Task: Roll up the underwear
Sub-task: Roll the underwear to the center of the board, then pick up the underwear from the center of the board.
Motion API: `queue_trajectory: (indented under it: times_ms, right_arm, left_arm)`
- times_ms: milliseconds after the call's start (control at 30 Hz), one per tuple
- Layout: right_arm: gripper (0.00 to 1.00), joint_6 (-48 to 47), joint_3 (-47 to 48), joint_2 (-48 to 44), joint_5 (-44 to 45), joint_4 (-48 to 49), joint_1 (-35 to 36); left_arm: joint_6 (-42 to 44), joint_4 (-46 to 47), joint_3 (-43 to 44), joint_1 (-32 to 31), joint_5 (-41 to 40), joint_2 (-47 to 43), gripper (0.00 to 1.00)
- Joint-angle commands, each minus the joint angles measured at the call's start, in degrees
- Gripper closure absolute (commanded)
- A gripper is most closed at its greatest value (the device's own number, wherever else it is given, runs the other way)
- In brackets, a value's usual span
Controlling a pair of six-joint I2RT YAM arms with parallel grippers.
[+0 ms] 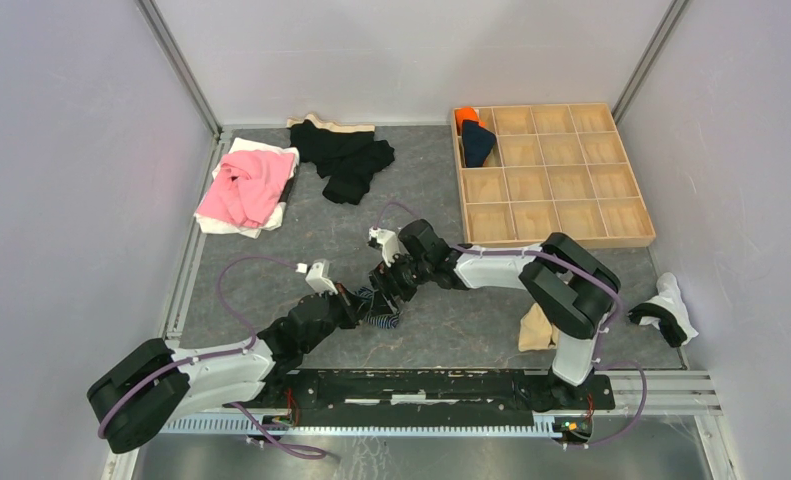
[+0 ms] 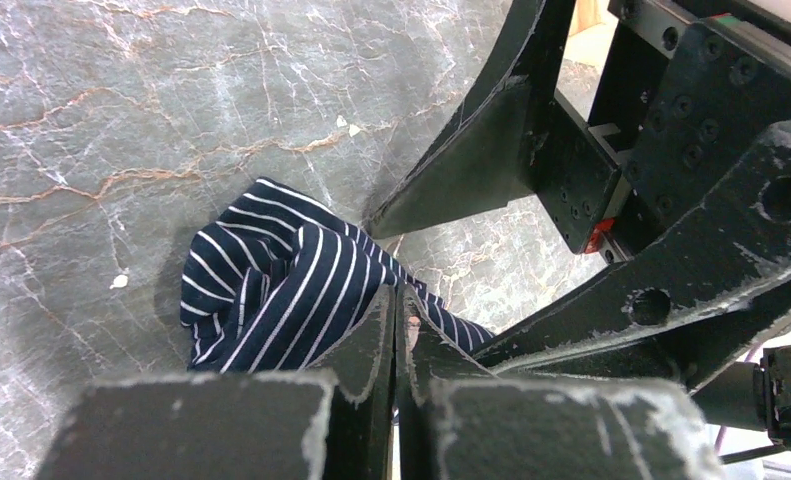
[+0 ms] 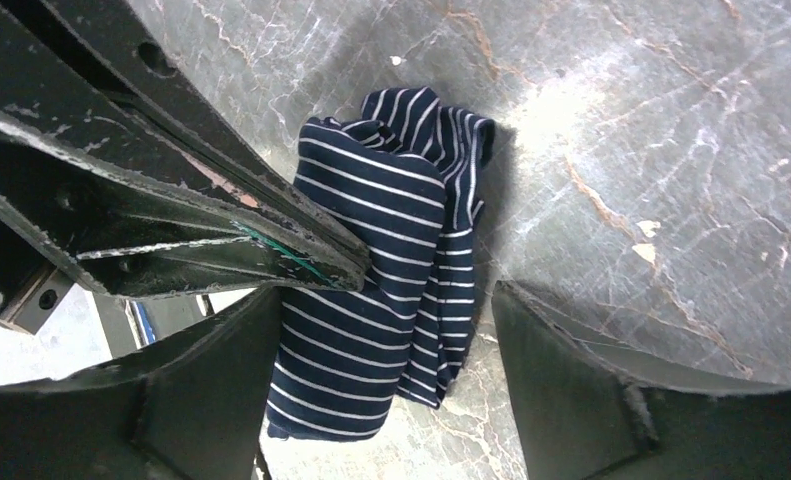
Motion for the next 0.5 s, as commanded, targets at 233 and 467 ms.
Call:
queue_trajectory:
  times_ms: [233, 467]
  right_arm:
    - [0.48, -0.69, -3.04, 3.48, 1.16, -1.64, 0.17]
    - [0.73, -1.48, -4.86, 3.30, 1.33, -1.77, 0.13]
  left_arm:
    - [2.45, -3.21, -3.28, 0.04, -0.03, 1.27, 0.98]
    - [2.36, -4.04, -3.17, 0.06, -0.05, 0.35, 0.98]
